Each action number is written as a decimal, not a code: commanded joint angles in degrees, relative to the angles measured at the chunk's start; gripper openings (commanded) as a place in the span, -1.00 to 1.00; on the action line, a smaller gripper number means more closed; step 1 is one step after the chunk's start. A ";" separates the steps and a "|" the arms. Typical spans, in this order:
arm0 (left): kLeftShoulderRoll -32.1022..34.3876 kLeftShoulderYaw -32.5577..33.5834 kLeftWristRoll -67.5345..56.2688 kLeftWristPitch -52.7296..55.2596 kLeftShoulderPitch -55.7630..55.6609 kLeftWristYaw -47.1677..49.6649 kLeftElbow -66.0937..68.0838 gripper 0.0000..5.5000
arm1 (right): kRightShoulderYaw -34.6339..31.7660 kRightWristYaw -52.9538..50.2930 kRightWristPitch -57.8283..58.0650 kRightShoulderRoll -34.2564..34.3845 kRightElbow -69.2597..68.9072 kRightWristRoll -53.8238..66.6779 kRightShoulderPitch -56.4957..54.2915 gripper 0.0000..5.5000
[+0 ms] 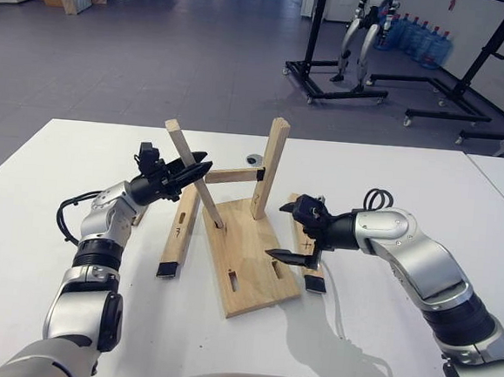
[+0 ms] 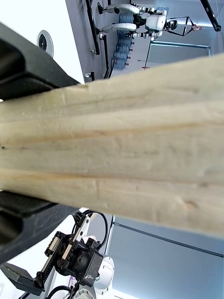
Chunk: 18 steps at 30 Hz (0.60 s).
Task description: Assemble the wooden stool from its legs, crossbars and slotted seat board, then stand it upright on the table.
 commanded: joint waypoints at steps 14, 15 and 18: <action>2.82 -1.78 2.42 -0.13 -1.77 -1.50 -0.05 -0.27 | 0.05 -0.62 0.49 0.04 -0.46 0.19 -0.20 0.96; 2.92 -1.96 2.59 -0.13 -1.77 -1.63 -0.02 -0.27 | 0.04 -0.63 0.50 0.04 -0.46 0.20 -0.20 0.96; 3.09 -2.55 2.81 0.13 -1.42 -2.06 -0.11 -0.27 | 0.10 -0.69 0.51 0.07 -0.48 0.23 -0.19 0.96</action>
